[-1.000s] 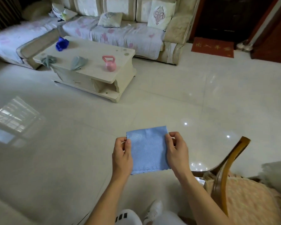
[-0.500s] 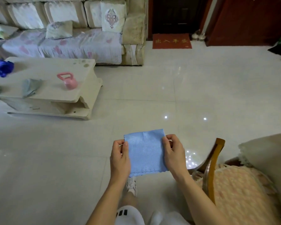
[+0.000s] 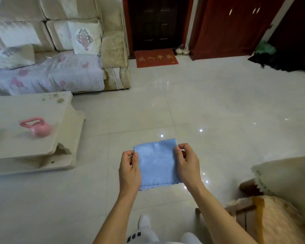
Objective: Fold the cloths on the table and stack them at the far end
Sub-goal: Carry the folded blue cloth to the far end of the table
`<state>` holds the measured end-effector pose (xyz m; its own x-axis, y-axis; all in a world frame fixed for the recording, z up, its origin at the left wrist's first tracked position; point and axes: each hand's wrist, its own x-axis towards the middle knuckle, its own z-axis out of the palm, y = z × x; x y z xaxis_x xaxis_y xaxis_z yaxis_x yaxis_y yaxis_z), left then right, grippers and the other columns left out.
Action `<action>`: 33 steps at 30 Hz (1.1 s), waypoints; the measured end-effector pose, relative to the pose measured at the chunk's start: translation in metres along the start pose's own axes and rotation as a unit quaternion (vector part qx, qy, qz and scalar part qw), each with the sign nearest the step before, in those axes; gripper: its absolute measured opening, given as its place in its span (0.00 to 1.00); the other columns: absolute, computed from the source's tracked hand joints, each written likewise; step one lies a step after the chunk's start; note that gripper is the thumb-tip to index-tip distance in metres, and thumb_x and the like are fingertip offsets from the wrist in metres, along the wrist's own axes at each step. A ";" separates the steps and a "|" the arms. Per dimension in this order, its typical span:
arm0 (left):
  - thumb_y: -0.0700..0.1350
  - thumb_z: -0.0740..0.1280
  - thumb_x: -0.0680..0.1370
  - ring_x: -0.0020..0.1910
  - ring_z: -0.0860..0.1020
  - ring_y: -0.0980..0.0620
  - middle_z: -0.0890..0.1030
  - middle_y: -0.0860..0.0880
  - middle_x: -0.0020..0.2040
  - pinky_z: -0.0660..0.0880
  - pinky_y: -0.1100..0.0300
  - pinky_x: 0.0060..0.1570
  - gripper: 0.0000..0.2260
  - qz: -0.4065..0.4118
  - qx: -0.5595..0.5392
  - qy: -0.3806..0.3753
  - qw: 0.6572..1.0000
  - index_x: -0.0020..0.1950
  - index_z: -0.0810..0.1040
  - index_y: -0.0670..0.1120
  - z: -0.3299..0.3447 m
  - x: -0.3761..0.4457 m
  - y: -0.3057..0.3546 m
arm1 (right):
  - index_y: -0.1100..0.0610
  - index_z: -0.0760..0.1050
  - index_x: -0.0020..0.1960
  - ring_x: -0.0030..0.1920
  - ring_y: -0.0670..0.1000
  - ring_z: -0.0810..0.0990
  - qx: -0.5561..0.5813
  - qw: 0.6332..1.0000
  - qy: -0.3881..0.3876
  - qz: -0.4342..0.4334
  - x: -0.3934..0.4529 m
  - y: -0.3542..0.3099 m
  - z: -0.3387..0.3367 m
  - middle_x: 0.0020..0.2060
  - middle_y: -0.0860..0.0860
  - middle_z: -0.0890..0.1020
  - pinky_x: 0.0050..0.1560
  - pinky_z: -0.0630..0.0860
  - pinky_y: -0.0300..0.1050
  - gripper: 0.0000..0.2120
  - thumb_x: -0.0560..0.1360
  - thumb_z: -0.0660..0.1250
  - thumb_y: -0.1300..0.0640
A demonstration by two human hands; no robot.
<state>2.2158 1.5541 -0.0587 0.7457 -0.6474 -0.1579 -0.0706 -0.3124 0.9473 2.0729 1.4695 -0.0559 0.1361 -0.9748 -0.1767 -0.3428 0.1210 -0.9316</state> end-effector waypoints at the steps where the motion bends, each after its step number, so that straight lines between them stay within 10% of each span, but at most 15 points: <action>1: 0.48 0.60 0.83 0.30 0.67 0.59 0.72 0.50 0.36 0.65 0.64 0.33 0.07 0.005 0.000 -0.004 1.000 0.46 0.71 0.52 -0.002 0.017 0.005 | 0.52 0.73 0.43 0.30 0.45 0.67 0.001 1.000 0.005 0.001 0.010 -0.006 0.009 0.29 0.44 0.71 0.34 0.65 0.41 0.08 0.81 0.62 0.53; 18: 0.48 0.60 0.83 0.30 0.66 0.58 0.71 0.49 0.35 0.65 0.59 0.34 0.08 0.012 0.016 -0.114 0.993 0.45 0.71 0.50 0.044 0.135 0.021 | 0.53 0.74 0.43 0.29 0.44 0.68 0.001 0.993 0.103 0.050 0.097 -0.020 0.037 0.31 0.50 0.74 0.31 0.65 0.37 0.08 0.81 0.62 0.53; 33: 0.51 0.61 0.83 0.34 0.67 0.54 0.73 0.48 0.36 0.66 0.58 0.36 0.08 0.075 0.033 -0.258 0.963 0.46 0.72 0.51 0.251 0.188 0.095 | 0.51 0.72 0.48 0.29 0.44 0.67 0.042 0.963 0.254 0.084 0.229 0.010 -0.088 0.30 0.48 0.73 0.35 0.65 0.45 0.05 0.82 0.62 0.52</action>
<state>2.1835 1.2284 -0.0685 0.2964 -0.9425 -0.1546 -0.2055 -0.2210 0.9534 2.0189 1.2310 -0.0783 -0.3940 -0.9034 -0.1694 -0.2401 0.2790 -0.9298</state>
